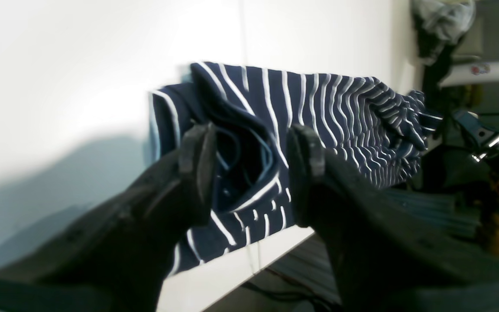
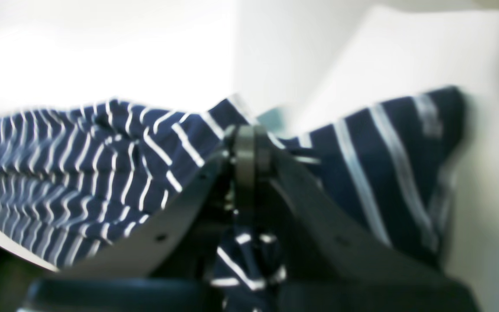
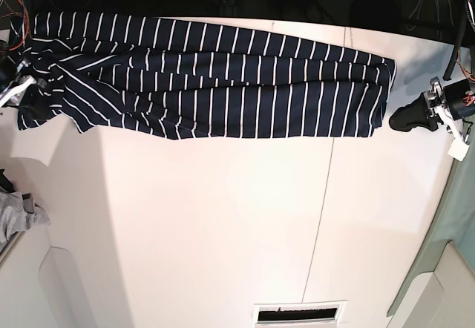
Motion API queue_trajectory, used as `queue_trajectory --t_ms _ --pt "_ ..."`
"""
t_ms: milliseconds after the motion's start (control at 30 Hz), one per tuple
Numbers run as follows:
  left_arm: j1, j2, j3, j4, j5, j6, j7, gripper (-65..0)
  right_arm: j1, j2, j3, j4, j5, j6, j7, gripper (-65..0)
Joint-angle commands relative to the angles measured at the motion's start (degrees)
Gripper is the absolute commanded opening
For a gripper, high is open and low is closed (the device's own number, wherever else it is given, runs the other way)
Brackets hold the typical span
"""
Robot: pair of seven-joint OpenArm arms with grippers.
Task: Layout the t-shirt on the table in an organized manner, then fold the t-shirt properly
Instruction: 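Grasp both ends of the long folded strip with both grippers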
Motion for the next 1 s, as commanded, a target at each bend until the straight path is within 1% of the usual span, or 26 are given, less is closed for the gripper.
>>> queue_trajectory --t_ms 0,100,200,333,433,567,700,867,967 --pt "-0.31 -1.27 -0.33 0.79 -1.14 -0.52 -0.81 -33.3 0.44 0.61 -1.03 0.98 -0.92 0.2 2.08 -65.0" --pt "-0.35 -1.27 -0.33 0.79 0.28 -0.52 -1.27 -30.5 0.5 -1.03 -4.83 0.74 -5.97 0.17 4.63 -65.0" --pt "-0.33 -1.27 -0.33 0.79 4.15 -0.52 -3.06 -30.5 0.96 -3.19 -7.02 -0.07 -9.18 -0.26 4.85 -65.0" --pt "-0.17 -1.22 -0.33 0.79 8.79 -0.52 -5.22 -30.5 1.09 -5.03 -8.07 -2.67 -10.34 -0.24 5.75 -65.0" --pt "-0.24 -0.9 -0.33 0.79 9.09 -0.52 -5.33 -30.5 1.09 -5.35 -8.09 -4.22 -10.36 -0.22 6.84 -65.0" --pt "-0.2 -0.13 -0.33 0.79 9.03 -0.52 -5.29 -30.5 1.25 -5.35 -8.09 -4.98 -10.91 -0.24 6.99 -65.0" --pt "-0.55 0.31 -0.33 0.85 6.62 -0.52 -5.25 -30.5 1.25 -5.35 -8.09 -4.98 -11.72 -0.24 6.99 -65.0" --pt "-0.61 0.35 -0.31 1.36 6.64 -0.52 -4.7 -30.5 1.25 -5.35 -8.09 -4.98 -11.67 -0.24 7.06 -65.0" --pt "-0.61 0.35 0.63 1.38 10.01 -0.52 -4.79 -30.5 1.27 -5.35 -8.09 -4.98 -11.69 -0.24 7.21 -65.0"
